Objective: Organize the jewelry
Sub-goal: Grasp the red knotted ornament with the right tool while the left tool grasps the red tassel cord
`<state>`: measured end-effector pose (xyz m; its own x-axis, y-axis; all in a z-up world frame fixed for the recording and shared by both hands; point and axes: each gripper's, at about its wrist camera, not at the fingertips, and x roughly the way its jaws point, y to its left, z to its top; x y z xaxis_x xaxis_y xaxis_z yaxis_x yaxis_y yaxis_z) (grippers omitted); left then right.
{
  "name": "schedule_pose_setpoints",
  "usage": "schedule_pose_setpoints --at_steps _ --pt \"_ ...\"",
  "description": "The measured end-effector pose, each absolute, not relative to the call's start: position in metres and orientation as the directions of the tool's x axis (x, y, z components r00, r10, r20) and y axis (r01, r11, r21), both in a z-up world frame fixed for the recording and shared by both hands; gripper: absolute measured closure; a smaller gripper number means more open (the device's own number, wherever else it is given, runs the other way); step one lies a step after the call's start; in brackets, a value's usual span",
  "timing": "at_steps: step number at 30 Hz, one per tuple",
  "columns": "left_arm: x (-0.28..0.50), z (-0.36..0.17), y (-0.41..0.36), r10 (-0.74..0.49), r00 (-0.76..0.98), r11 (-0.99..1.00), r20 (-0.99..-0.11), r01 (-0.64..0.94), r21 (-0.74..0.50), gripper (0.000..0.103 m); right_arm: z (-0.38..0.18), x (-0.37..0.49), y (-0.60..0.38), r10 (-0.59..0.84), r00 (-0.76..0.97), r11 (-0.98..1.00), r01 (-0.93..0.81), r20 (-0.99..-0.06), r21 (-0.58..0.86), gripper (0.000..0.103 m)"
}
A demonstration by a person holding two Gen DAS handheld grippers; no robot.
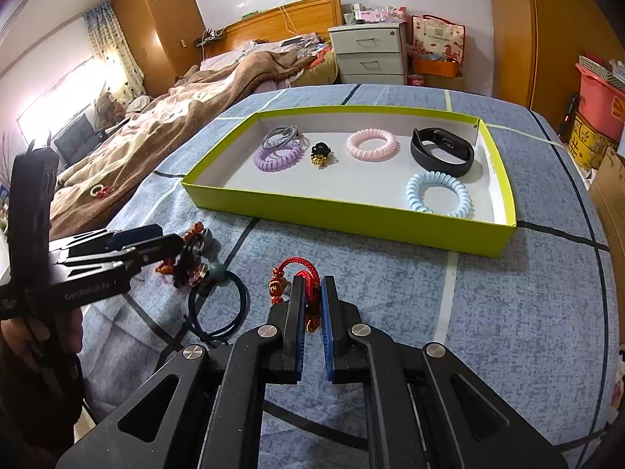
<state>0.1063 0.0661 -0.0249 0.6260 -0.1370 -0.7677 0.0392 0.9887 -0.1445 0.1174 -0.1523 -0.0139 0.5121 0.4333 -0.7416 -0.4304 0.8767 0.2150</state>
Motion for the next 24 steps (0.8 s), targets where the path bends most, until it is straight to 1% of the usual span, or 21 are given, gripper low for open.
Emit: schedule_pose_setpoints --at_steps 1,3,8,13,18,24 --pt "0.106 -0.028 0.071 -0.117 0.618 0.991 -0.777 0.017 -0.136 0.054 -0.014 0.117 -0.152 0.433 0.512 0.877 -0.43 -0.741 0.215 0.095" --pt "0.104 -0.031 0.08 -0.118 0.617 0.989 -0.778 0.004 -0.147 0.054 -0.014 0.118 -0.153 0.434 0.511 0.876 -0.43 -0.741 0.217 0.095" --pt "0.103 -0.031 0.086 -0.103 0.613 0.991 -0.783 -0.002 -0.132 0.054 -0.014 0.117 -0.153 0.433 0.516 0.879 -0.425 -0.739 0.218 0.095" --pt "0.107 -0.029 0.073 -0.159 0.603 0.987 -0.782 0.087 -0.134 0.054 -0.013 0.116 -0.154 0.431 0.521 0.88 -0.421 -0.737 0.218 0.095" --pt "0.116 -0.03 0.057 -0.104 0.593 0.991 -0.798 0.13 -0.032 0.054 -0.013 0.116 -0.155 0.431 0.519 0.881 -0.417 -0.738 0.222 0.095" --pt "0.125 -0.03 0.051 -0.091 0.595 0.988 -0.798 0.152 0.001 0.053 -0.012 0.117 -0.157 0.433 0.525 0.883 -0.411 -0.732 0.227 0.095"
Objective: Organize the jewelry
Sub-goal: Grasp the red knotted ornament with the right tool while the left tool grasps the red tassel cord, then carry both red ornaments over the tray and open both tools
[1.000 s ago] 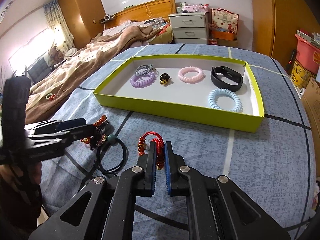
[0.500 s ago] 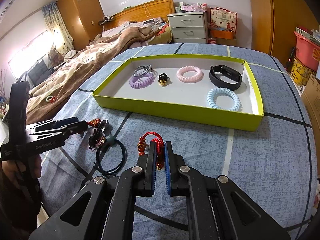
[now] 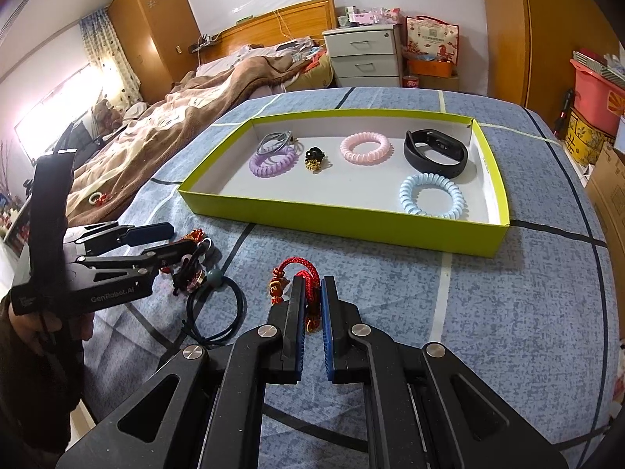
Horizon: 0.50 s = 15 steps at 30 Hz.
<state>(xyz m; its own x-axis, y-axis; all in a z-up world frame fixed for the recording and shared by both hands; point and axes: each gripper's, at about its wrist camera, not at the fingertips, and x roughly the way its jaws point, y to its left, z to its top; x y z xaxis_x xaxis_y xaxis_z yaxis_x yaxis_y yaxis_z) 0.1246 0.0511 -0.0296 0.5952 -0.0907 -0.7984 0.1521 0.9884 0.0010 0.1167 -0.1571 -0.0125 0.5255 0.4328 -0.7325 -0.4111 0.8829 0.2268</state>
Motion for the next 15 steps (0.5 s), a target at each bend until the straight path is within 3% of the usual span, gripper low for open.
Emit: schedule_pose_setpoints --at_steps 3,5,11,15 --pt "0.1226 -0.0298 0.0518 -0.109 0.6 0.987 -0.792 0.16 -0.014 0.06 -0.0111 0.1159 -0.159 0.433 0.53 0.884 -0.406 -0.729 0.23 0.095" --pt "0.1219 -0.0287 0.0517 -0.112 0.6 0.986 -0.792 0.163 -0.016 0.076 -0.0101 0.1152 -0.1592 0.432 0.53 0.885 -0.406 -0.729 0.229 0.095" --pt "0.1211 -0.0282 0.0508 -0.127 0.597 0.985 -0.792 0.172 -0.028 0.089 -0.0091 0.1148 -0.159 0.431 0.531 0.886 -0.405 -0.73 0.228 0.095" --pt "0.1206 -0.0273 0.0546 -0.13 0.601 0.986 -0.788 0.16 -0.041 0.092 -0.0078 0.116 -0.1598 0.43 0.534 0.887 -0.399 -0.728 0.231 0.095"
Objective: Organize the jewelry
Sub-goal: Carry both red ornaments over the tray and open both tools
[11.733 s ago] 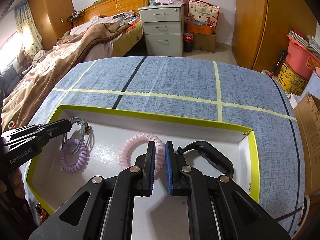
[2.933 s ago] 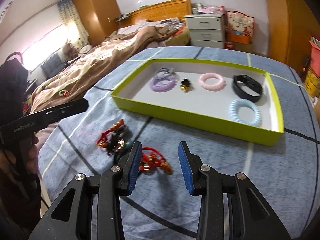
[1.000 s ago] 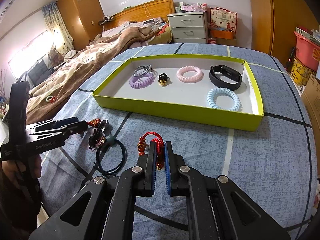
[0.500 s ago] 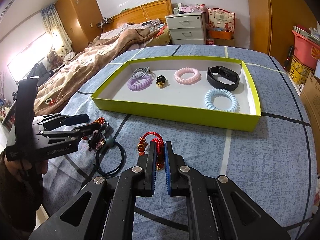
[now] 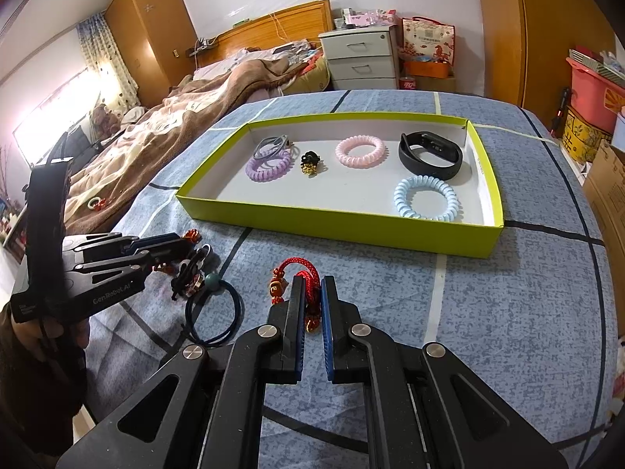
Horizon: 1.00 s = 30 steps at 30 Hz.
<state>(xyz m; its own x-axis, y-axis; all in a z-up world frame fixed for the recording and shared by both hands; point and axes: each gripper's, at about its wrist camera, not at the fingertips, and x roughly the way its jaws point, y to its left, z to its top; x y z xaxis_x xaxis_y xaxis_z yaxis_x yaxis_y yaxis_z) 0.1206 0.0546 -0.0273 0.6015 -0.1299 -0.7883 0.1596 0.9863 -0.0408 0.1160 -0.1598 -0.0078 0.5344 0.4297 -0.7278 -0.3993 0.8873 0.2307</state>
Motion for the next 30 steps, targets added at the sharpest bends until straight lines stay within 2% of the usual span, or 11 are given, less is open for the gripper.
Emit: schedule_pose_setpoints --at_steps 19,30 --pt "0.122 0.016 0.061 -0.197 0.68 0.978 -0.706 0.182 -0.098 0.092 0.015 0.128 -0.166 0.441 0.573 0.886 -0.4 -0.691 0.234 0.095" --pt "0.158 0.025 0.046 -0.246 0.67 0.967 -0.7 0.215 -0.134 0.092 0.046 0.183 -0.157 0.428 0.609 0.891 -0.409 -0.667 0.198 0.095"
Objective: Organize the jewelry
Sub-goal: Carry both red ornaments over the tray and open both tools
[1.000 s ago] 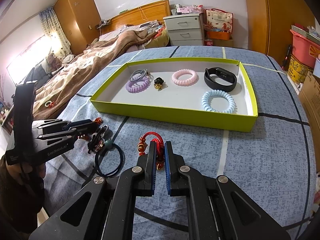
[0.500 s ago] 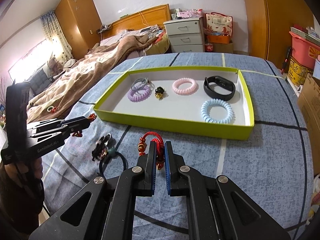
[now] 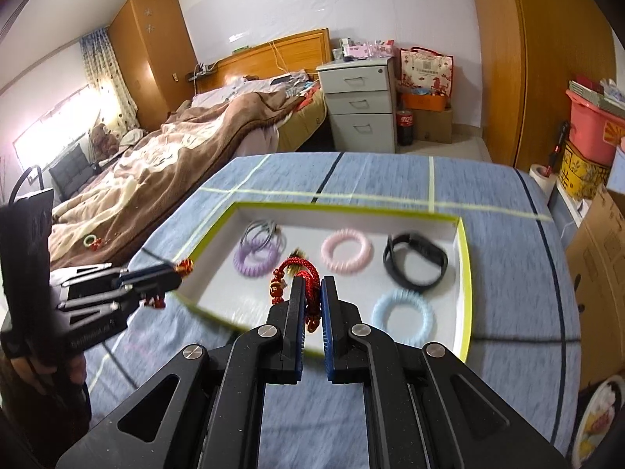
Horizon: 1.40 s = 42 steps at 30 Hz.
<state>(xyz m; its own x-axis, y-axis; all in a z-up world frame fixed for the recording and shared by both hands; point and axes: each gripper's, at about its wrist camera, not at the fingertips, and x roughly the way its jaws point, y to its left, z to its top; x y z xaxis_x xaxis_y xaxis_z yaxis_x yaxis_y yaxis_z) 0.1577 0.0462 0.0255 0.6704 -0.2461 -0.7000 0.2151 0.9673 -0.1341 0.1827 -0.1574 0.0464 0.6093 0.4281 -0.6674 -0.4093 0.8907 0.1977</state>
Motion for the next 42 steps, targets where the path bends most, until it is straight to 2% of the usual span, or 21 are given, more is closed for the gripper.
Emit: schedule_pose_setpoints --at_steps 18,42 --pt "0.199 -0.002 0.044 -0.213 0.624 0.975 -0.752 0.188 -0.121 0.092 0.009 0.283 -0.122 0.427 0.489 0.881 -0.413 -0.761 0.23 0.095" --pt "0.211 -0.018 0.049 -0.233 0.582 0.972 -0.779 0.174 -0.161 0.091 -0.012 0.301 -0.104 0.395 0.441 0.881 -0.431 -0.806 0.197 0.095"
